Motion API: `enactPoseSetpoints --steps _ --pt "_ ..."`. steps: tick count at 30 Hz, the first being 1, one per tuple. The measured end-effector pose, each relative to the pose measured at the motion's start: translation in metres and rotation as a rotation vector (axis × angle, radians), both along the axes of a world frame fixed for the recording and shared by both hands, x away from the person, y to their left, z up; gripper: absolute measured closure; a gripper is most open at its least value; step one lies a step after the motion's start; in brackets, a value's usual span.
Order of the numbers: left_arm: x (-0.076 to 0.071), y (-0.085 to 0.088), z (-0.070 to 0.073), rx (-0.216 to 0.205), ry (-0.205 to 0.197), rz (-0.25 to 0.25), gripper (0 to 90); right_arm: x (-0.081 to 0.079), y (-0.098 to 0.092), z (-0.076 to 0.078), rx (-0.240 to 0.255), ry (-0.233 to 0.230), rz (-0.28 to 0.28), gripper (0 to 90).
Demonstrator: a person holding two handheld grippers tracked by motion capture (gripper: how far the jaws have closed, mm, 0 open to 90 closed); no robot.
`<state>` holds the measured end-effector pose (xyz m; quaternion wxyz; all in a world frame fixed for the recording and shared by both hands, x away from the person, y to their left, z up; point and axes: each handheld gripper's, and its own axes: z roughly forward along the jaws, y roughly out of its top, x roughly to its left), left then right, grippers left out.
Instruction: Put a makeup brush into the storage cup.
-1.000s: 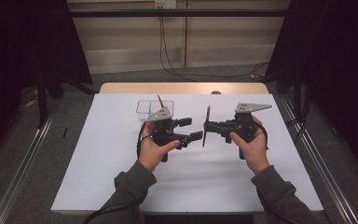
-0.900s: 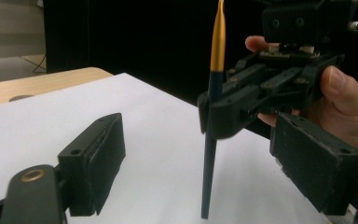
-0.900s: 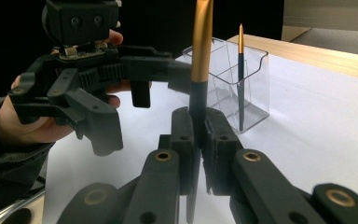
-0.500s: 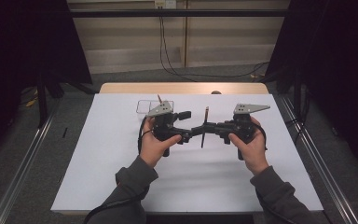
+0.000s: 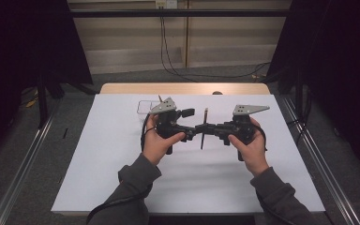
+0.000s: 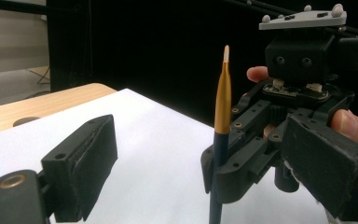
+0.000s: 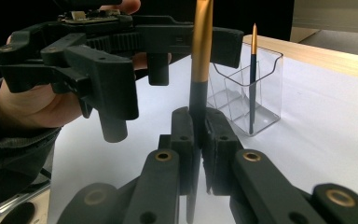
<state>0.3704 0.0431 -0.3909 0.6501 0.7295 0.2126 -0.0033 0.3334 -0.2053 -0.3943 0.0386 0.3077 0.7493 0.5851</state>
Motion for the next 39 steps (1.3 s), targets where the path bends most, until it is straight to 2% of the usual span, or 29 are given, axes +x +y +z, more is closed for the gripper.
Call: enactPoseSetpoints --steps 7,14,16,22,27,36,39 --pt "0.0006 -0.0008 0.0018 -0.022 0.016 -0.009 17.7 -0.0005 0.0008 0.0005 0.004 -0.002 0.011 84.0" --pt "0.0013 0.0 0.0009 -0.011 0.015 -0.026 28.9 -0.0005 0.0012 -0.0004 0.005 -0.003 0.016 84.0" --pt "0.0013 0.0001 0.0008 -0.024 0.024 -0.025 33.2 -0.0007 0.0013 -0.0006 0.004 -0.002 0.016 84.0" --pt "0.0008 -0.0001 0.0019 -0.025 0.024 -0.043 45.4 -0.0008 0.0029 -0.0001 -0.004 -0.005 0.02 84.0" --pt "-0.0004 0.0005 0.0021 -0.023 0.052 -0.068 56.1 -0.0011 0.0032 0.0006 -0.003 -0.006 0.023 84.0" --pt "-0.0012 0.0016 0.0033 -0.018 0.05 -0.075 67.1 -0.0012 0.0056 -0.0002 -0.008 -0.004 0.032 84.0" --pt "-0.0019 0.0022 0.0042 -0.031 0.059 -0.073 71.7 -0.0011 0.0063 0.0 -0.01 -0.008 0.034 84.0"
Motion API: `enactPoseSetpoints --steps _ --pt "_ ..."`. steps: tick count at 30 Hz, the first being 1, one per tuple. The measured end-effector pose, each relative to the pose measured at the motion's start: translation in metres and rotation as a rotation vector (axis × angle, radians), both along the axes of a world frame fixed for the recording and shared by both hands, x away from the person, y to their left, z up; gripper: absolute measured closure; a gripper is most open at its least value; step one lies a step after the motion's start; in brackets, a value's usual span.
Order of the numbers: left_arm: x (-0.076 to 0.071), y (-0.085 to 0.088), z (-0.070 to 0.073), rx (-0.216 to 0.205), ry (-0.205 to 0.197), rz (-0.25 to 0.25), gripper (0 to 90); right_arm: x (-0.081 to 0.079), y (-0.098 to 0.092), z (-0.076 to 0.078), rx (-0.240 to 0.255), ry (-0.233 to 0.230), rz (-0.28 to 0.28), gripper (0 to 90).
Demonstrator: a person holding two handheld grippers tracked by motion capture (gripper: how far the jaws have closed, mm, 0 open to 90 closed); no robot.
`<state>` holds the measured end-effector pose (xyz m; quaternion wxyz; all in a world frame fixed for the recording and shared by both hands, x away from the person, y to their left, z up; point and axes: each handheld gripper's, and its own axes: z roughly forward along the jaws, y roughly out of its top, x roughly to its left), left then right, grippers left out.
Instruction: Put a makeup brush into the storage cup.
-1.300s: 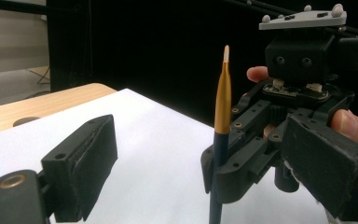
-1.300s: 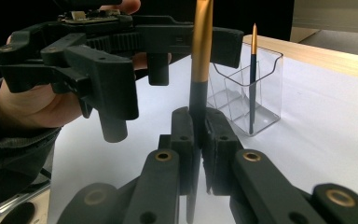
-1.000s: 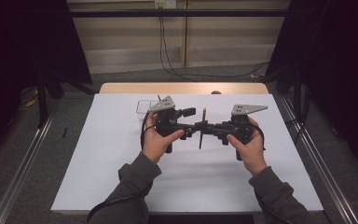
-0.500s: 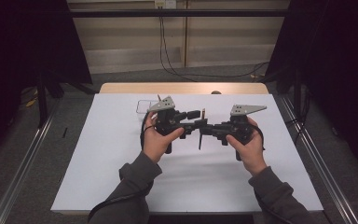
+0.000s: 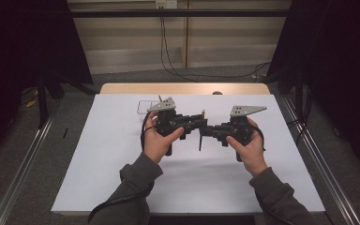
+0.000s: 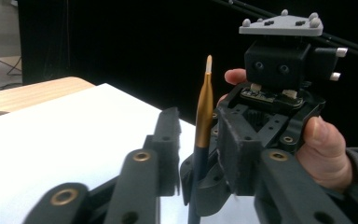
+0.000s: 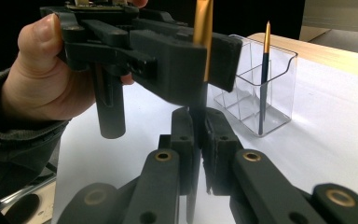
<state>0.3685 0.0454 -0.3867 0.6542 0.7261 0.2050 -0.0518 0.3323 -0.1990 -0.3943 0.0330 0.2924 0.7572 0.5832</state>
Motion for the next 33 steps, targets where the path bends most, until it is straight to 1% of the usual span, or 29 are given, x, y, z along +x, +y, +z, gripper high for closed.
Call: enactPoseSetpoints --steps 2,5,6,8,9,13,17,21,23,24,27,29,31,33 --pt "0.0 0.001 0.0 -0.012 0.017 -0.006 73.4 0.0 0.0 0.001 0.0 -0.003 0.003 84.0" --pt "-0.001 0.001 0.0 -0.014 0.027 -0.014 77.6 0.0 0.001 0.002 0.004 -0.003 0.008 84.0" --pt "0.0 0.002 0.0 -0.009 0.018 -0.011 78.5 0.0 0.001 0.002 0.0 -0.007 0.008 84.0" --pt "-0.001 0.002 0.001 -0.012 0.03 -0.006 81.9 0.0 0.002 0.002 -0.003 -0.005 0.011 83.9" --pt "-0.001 0.002 0.001 -0.011 0.028 -0.002 82.6 0.0 0.002 0.002 -0.003 -0.006 0.012 83.9" --pt "-0.001 0.004 0.001 0.001 0.034 -0.002 83.7 0.0 0.002 0.001 0.006 -0.001 0.014 83.8" --pt "-0.002 0.005 0.001 -0.005 0.021 0.0 84.0 0.0 0.003 0.0 0.02 -0.001 0.017 83.5" --pt "-0.002 0.006 0.002 -0.014 0.021 0.003 84.1 -0.001 0.003 0.001 0.027 -0.006 0.016 82.6" --pt "-0.003 0.006 0.003 -0.017 0.013 0.011 84.1 -0.001 0.003 0.001 0.017 -0.016 0.008 79.6" --pt "-0.002 0.007 0.003 -0.015 0.006 0.004 84.1 -0.001 0.003 0.001 0.018 -0.016 0.011 79.5" --pt "-0.003 0.007 0.004 -0.022 0.001 0.009 84.1 -0.001 0.003 0.0 0.012 -0.018 0.012 73.9" --pt "-0.003 0.009 0.005 -0.017 0.0 0.016 84.1 -0.002 0.004 -0.001 0.008 -0.023 0.004 68.6" --pt "-0.003 0.011 0.005 -0.019 -0.005 0.017 84.1 -0.002 0.003 -0.002 0.003 -0.027 -0.008 60.2" --pt "-0.003 0.012 0.005 -0.022 -0.004 0.022 84.1 -0.003 0.002 -0.002 0.007 -0.032 -0.008 57.4"
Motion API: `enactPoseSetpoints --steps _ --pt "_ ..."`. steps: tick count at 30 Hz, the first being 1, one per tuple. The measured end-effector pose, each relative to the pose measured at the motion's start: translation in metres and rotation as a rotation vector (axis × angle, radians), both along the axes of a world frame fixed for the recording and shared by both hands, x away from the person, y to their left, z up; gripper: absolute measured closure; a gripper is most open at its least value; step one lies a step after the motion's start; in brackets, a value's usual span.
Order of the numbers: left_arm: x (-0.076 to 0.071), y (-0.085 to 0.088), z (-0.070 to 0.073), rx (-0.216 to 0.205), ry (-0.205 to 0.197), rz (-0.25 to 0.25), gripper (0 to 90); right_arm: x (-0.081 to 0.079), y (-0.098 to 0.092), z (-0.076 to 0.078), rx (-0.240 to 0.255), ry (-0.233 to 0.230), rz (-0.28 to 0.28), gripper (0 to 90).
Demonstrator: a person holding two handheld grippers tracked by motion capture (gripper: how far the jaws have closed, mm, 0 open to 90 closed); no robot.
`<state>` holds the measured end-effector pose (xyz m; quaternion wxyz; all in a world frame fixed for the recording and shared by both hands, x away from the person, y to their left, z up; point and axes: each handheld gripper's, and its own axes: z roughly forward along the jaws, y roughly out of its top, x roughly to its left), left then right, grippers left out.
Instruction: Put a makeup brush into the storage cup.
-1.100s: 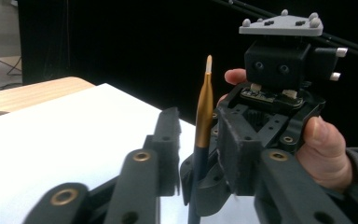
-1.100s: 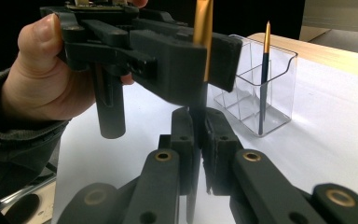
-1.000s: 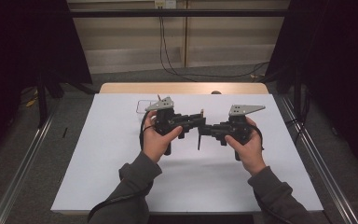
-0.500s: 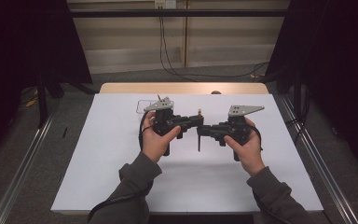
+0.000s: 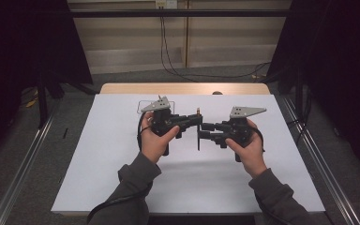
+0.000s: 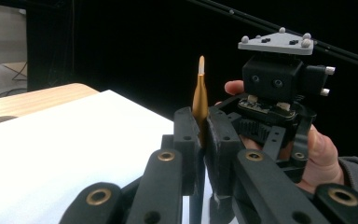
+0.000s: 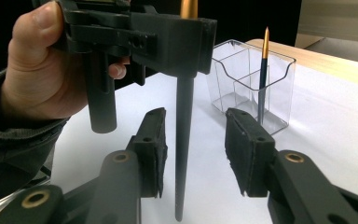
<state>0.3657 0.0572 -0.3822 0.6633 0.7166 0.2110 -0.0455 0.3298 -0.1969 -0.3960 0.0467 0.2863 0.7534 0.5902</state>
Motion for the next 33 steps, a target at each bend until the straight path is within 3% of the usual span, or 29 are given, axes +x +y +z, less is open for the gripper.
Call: enactPoseSetpoints --steps 3,11,16,20,33 --pt "0.0 0.002 0.0 0.001 0.0 0.006 84.1 0.0 -0.001 0.001 -0.004 -0.013 -0.015 47.4" --pt "-0.001 0.007 0.002 0.012 -0.023 0.01 84.1 -0.004 -0.006 0.001 -0.018 -0.046 -0.034 32.5" --pt "-0.001 0.009 0.002 -0.003 -0.022 0.012 84.1 -0.007 -0.008 0.0 -0.03 -0.059 -0.05 24.1" --pt "-0.001 0.011 0.002 0.012 -0.03 0.018 84.1 -0.008 -0.011 -0.002 -0.044 -0.073 -0.071 18.3" --pt "-0.002 0.016 0.002 -0.003 -0.036 0.026 84.0 -0.012 -0.022 -0.005 -0.055 -0.09 -0.121 7.7"
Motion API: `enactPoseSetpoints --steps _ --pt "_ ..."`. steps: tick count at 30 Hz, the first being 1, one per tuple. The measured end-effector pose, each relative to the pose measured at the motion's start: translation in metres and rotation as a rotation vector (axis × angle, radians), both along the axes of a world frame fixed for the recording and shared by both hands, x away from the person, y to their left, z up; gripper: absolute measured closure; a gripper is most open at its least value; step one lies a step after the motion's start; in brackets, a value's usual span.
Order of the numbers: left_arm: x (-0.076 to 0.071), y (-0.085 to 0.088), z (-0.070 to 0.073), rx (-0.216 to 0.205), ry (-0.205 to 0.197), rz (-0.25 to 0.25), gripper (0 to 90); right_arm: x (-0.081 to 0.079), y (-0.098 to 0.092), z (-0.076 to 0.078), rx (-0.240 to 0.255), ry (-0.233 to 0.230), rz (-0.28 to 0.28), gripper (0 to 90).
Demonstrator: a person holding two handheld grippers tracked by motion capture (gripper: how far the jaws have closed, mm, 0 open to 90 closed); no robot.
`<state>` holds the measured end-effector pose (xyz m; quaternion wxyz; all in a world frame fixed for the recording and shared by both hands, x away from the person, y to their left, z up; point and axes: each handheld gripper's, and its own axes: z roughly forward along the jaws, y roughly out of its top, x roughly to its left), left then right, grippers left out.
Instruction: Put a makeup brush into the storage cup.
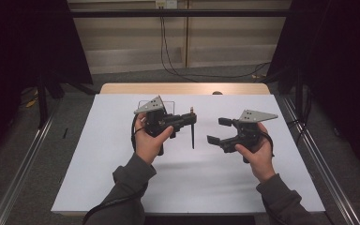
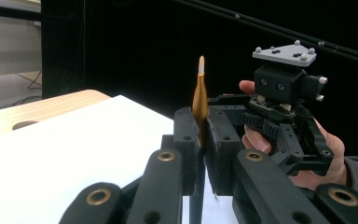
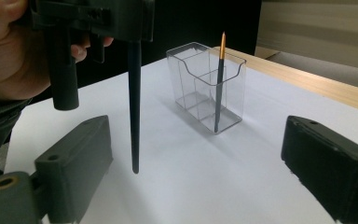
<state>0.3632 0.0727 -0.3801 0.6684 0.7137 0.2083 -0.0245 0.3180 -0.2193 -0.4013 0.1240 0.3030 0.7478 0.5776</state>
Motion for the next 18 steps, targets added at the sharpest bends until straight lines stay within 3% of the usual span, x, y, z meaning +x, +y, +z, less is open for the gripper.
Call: enactPoseSetpoints --steps 18 --pt "0.0 0.004 -0.002 0.005 -0.006 0.015 84.0 -0.007 -0.016 -0.005 -0.027 -0.008 -0.027 5.6"
